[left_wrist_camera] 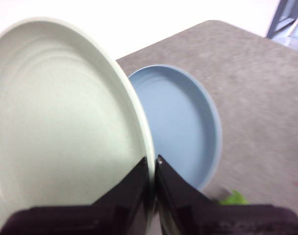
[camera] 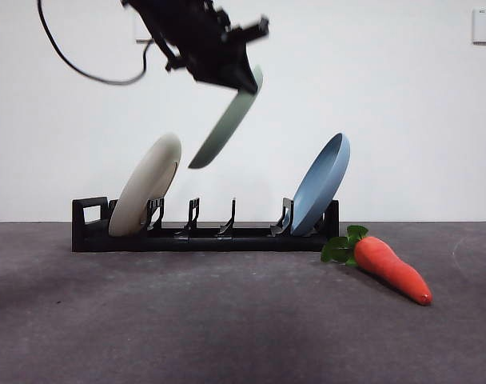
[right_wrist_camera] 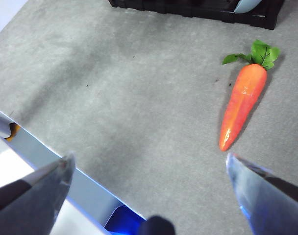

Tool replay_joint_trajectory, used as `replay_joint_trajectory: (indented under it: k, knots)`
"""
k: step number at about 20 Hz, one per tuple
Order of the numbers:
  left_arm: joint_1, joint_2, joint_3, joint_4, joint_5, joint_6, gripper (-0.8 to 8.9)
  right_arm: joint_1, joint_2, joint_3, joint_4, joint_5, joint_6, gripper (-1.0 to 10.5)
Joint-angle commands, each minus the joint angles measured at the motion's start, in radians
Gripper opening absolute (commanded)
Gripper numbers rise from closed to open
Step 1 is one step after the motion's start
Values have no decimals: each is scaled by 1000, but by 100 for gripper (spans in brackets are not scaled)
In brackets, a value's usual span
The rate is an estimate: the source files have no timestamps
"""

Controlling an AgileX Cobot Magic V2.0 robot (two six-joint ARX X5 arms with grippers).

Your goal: Take the green plate from the plate rack,put the plate on the table,take the carrot from the table,put the carrot in the plate

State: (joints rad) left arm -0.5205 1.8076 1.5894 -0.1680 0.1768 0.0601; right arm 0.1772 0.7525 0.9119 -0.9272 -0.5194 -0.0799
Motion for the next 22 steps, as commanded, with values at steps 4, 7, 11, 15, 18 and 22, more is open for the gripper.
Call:
replay_joint_trajectory:
  k: [4,7,11,15,18,22]
  knots:
    - [-90,-190,3,-220,10,104,-7,3,0,1,3,1,-7,657]
    - [-172,-297,3,-407,-103,165,-6,2,0,1,3,2,-7,657]
    - [-306,-325,-8,-677,-266,237,-5,2,0,1,6,2,-7,657]
    - [-405,-325,-165,-660,-355,228,-5,2,0,1,6,2,-7,657]
    - [-456,-324,-378,-509,-415,239,-5,2,0,1,6,2,-7,657]
    - [-483,-296,-592,-287,-475,309,-6,2,0,1,6,2,-7,657]
